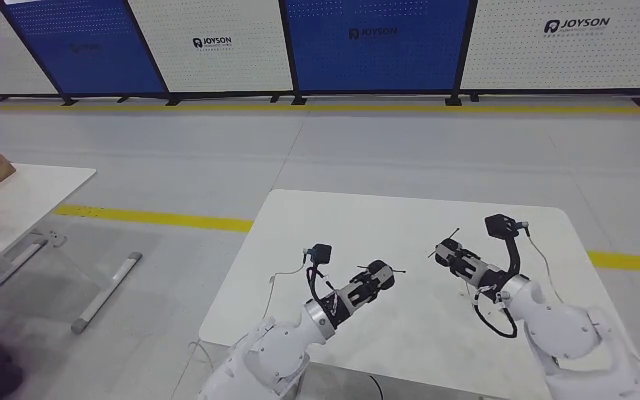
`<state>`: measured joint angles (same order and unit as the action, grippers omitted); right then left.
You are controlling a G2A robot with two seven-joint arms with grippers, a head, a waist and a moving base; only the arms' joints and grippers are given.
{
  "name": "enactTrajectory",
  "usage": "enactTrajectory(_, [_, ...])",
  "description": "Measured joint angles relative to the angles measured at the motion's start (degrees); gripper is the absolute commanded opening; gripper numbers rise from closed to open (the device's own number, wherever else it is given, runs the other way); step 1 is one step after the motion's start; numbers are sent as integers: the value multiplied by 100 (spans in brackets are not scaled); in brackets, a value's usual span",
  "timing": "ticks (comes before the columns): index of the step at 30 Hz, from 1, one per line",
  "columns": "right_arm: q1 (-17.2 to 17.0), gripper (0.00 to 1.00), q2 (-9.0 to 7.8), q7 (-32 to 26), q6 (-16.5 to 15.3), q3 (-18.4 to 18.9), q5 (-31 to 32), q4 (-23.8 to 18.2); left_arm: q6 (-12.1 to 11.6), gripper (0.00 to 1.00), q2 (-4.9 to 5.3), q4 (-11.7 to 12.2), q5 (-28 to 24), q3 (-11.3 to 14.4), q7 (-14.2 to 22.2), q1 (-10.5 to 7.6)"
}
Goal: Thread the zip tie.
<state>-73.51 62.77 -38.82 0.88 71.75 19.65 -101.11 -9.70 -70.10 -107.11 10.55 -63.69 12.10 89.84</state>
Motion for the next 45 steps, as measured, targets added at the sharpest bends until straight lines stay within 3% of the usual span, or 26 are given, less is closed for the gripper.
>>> enactTrajectory(25, [-3, 0, 1, 5, -2, -3, 0, 2, 0, 0, 0, 0, 0, 0, 0, 0])
enactTrajectory(30, [-21, 0, 62, 533, -66, -151, -129, 177, 0, 0, 0, 0, 0, 0, 0, 0])
enactTrajectory(36, [-148, 0, 99, 892, -405, -54, -748, 208, 0, 0, 0, 0, 0, 0, 0, 0])
enactTrajectory(40, [-233, 0, 94, 853, -208, -40, -680, 129, 0, 0, 0, 0, 0, 0, 0, 0])
enactTrajectory(45, [-231, 0, 94, 852, -224, -40, -680, 131, 0, 0, 0, 0, 0, 0, 0, 0])
